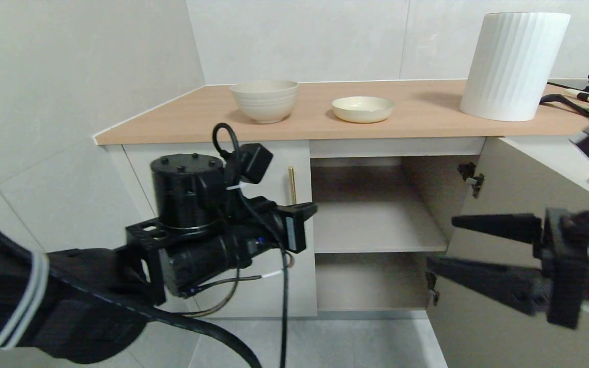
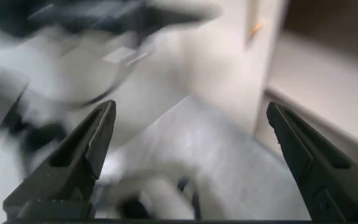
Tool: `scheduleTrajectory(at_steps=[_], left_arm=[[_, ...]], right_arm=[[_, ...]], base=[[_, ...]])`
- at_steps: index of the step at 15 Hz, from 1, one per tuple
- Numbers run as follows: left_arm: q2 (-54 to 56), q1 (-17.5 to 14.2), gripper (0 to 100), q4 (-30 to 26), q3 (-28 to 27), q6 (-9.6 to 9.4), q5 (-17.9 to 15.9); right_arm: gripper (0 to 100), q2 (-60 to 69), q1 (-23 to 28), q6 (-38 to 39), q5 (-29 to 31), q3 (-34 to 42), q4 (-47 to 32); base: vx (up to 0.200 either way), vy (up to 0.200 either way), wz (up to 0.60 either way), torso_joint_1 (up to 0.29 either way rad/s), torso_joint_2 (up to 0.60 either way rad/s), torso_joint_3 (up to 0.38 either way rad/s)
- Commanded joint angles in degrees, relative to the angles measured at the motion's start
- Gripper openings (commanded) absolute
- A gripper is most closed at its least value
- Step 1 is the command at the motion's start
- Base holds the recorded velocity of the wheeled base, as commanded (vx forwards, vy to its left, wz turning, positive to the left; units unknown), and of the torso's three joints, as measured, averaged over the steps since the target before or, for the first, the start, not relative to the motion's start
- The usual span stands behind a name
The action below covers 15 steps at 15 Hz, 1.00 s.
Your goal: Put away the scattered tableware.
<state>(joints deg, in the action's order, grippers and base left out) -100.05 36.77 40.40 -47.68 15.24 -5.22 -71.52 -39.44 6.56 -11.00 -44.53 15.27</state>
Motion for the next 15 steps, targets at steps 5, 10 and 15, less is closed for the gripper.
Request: scheduleTrajectory(at_steps=[5, 10, 15], left_arm=[[18.1, -13.1, 0, -21.2, -2.2, -5.13, -1.4], [19.6, -13.1, 100, -22.1, -2.5, -5.22, -1.1], [21.1, -13.0, 100, -22.2, -4.3, -5.31, 4.0]], right_arm=[[100, -17.0, -1.7, 6.0, 6.2, -13.9, 0.0], [100, -16.8, -1.7, 6.2, 10.7, -14.4, -0.2], [100, -17.2, -1.3, 6.1, 14.7, -16.0, -1.7]], base=[[0.0, 0.0, 0.0, 0.0, 0.0, 0.0], [0.0, 0.0, 0.0, 0.0, 0.0, 0.0], [0.0, 0.0, 0.0, 0.0, 0.0, 0.0]])
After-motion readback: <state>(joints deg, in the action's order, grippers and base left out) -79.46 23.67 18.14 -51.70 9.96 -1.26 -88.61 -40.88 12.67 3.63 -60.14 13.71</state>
